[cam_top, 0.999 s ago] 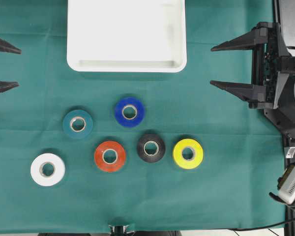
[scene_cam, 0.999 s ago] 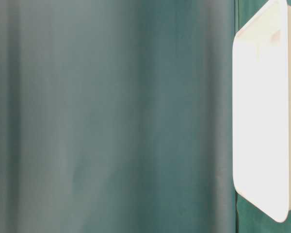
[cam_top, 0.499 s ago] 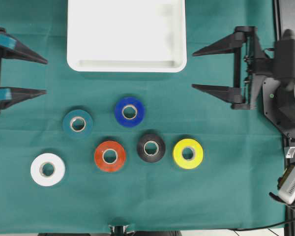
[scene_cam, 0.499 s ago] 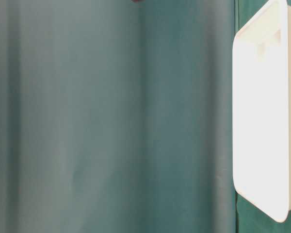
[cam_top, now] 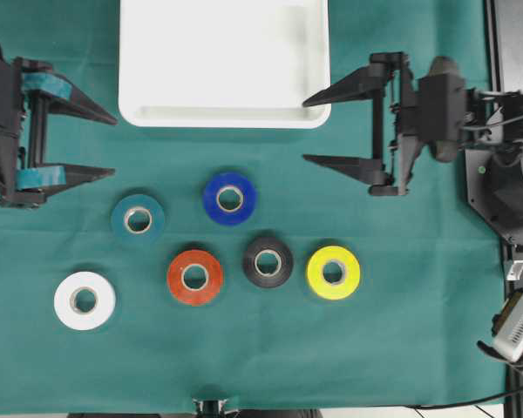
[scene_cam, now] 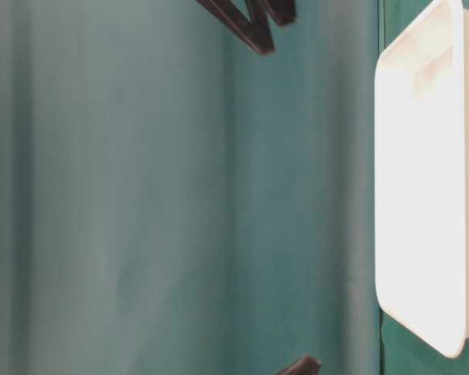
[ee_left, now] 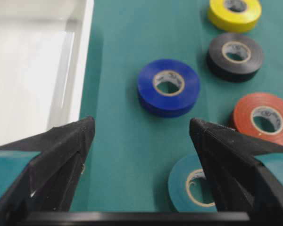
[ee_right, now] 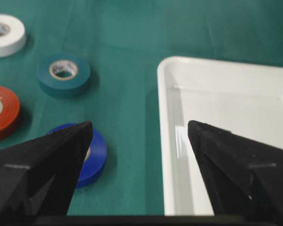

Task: Put the tape alternately from left to right into the white case.
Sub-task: 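Move both grippers inward from the sides toward the tape rolls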

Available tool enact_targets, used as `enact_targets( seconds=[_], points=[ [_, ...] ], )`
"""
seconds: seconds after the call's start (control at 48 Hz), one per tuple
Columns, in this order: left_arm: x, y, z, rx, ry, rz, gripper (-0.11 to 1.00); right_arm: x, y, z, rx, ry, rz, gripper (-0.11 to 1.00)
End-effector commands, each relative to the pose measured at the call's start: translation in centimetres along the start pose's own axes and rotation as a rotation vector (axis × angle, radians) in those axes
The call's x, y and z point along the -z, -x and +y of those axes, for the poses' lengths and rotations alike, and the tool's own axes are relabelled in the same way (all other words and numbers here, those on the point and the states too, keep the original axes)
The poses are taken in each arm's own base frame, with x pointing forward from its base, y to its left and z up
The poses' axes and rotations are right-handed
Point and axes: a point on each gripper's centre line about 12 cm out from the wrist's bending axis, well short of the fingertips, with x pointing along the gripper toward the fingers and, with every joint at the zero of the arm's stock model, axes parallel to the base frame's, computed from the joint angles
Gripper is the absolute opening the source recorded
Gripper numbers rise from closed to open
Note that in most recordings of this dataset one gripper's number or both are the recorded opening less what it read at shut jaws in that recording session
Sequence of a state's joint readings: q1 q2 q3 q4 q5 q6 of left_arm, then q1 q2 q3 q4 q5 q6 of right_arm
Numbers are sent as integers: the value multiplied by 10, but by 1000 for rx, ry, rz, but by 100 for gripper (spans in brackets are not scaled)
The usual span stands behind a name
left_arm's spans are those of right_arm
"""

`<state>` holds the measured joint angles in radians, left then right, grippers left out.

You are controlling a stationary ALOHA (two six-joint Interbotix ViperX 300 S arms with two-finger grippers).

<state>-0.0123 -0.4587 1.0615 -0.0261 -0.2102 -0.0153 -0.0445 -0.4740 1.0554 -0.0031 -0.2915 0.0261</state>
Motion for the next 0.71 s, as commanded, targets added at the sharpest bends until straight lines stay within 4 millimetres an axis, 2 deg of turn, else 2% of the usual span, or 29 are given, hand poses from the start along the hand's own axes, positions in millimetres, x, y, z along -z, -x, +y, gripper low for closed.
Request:
enact_targets(
  seconds=[0.0,0.291,0.52,0.687],
  points=[
    [-9,-6,-1,2,-1,-9,94,-10,-10,0,1,-2,-15,86],
    [-7,-22,0,-1,-3,44,94,-6,-30,-1,4,-2,47,86],
    [-4,-29,-1,-1,-1,121,94,-5,-34,-1,5,-3,75,86],
    [-1,-34,-1,-3,0,179,94,4,-37,-1,7,-7,135,86]
  ],
)
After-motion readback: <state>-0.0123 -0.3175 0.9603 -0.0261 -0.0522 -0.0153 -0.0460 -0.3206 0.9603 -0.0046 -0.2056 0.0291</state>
